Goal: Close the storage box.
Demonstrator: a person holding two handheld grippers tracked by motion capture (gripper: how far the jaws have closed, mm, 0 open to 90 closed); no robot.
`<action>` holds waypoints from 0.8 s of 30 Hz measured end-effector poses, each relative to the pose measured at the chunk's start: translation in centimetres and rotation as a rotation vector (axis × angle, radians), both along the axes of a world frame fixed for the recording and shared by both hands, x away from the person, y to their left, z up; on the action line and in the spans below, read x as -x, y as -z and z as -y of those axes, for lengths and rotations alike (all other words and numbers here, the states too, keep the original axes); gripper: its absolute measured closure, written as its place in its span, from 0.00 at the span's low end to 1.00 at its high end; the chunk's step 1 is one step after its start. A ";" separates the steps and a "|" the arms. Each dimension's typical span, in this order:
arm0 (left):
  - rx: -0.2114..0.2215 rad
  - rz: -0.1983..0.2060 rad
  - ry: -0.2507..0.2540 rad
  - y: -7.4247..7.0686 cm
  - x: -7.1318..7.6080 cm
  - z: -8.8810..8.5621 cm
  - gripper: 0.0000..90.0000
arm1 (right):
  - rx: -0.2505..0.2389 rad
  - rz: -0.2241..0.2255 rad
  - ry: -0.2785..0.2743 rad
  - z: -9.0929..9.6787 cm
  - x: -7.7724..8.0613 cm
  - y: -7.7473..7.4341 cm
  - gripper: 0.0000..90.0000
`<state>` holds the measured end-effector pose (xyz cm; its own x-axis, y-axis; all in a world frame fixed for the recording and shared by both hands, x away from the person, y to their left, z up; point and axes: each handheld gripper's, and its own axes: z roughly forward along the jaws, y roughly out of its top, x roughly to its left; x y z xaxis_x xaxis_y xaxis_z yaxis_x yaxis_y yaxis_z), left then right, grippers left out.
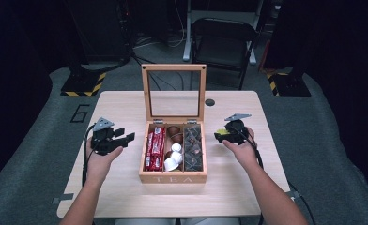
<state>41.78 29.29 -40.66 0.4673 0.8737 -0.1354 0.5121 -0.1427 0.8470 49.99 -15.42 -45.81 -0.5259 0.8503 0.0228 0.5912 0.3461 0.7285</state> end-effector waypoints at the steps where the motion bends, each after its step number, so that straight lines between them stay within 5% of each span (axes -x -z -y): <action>1: -0.001 0.000 0.002 0.0 0.0 0.0 0.51 | 0.003 -0.004 0.007 0.1 0.0 0.2 0.41; 24: -0.002 -0.005 0.001 0.1 0.0 0.1 0.51 | 0.035 -0.045 0.093 2.8 0.2 3.0 0.41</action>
